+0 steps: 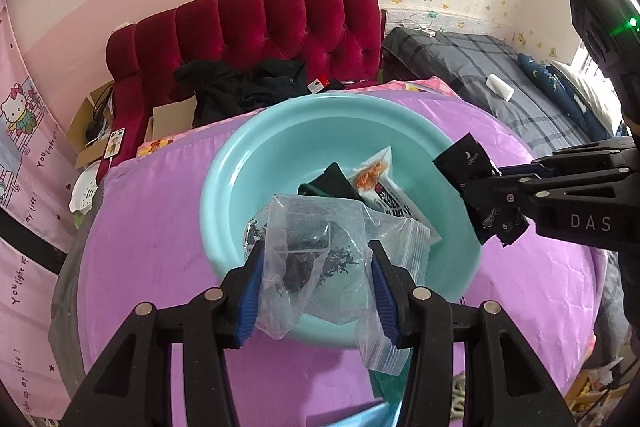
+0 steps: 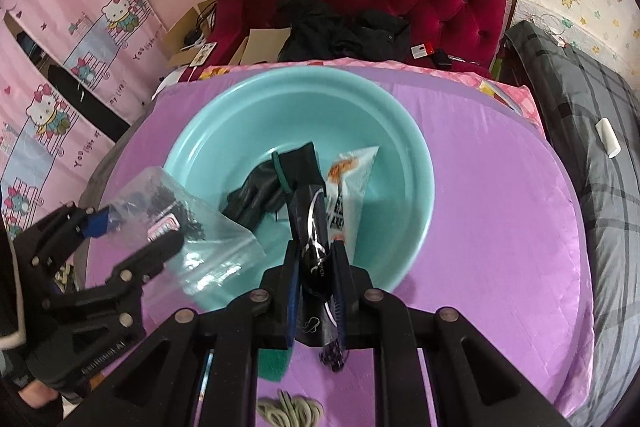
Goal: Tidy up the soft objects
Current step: 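Lift the zip bag and black package and carry both over the basin, then open both tools to drop the zip bag and black package into the basin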
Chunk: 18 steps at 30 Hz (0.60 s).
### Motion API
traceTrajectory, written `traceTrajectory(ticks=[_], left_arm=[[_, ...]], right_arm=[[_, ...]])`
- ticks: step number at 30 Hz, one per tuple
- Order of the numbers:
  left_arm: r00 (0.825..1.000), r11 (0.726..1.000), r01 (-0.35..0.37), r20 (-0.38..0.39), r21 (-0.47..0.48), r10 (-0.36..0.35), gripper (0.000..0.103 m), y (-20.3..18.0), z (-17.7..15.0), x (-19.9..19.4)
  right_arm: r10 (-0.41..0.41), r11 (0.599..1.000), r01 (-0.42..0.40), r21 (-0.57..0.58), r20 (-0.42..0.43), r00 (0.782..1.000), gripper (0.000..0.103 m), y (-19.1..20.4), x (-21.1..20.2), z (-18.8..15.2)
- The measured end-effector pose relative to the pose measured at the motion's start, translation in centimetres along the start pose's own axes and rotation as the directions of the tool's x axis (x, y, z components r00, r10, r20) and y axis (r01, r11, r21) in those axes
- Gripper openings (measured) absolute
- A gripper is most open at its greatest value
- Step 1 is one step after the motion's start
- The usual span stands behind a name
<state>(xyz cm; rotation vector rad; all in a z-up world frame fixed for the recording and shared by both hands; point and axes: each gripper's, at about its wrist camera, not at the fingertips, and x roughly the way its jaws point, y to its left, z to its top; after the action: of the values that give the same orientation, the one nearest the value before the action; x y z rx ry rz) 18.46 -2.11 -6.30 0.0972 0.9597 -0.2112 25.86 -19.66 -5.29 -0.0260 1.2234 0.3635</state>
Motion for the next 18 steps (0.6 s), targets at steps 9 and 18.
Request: traceTrajectory(ticks=[9,18], left_arm=[[1.000,1.000,-0.007,-0.026,0.005,0.008,0.053,0.1,1.2,3.6],[0.998,1.000,-0.004,-0.065,-0.006,0.004,0.053,0.4,1.8,7.4]], right_arm=[[0.009,0.999,-0.009,0.038,-0.007,1.000,0.015,0.1,3.4,2.5],[0.005,0.997,-0.002,0.075,-0.033,0.999,0.015,-0.3,7.5,4.3]])
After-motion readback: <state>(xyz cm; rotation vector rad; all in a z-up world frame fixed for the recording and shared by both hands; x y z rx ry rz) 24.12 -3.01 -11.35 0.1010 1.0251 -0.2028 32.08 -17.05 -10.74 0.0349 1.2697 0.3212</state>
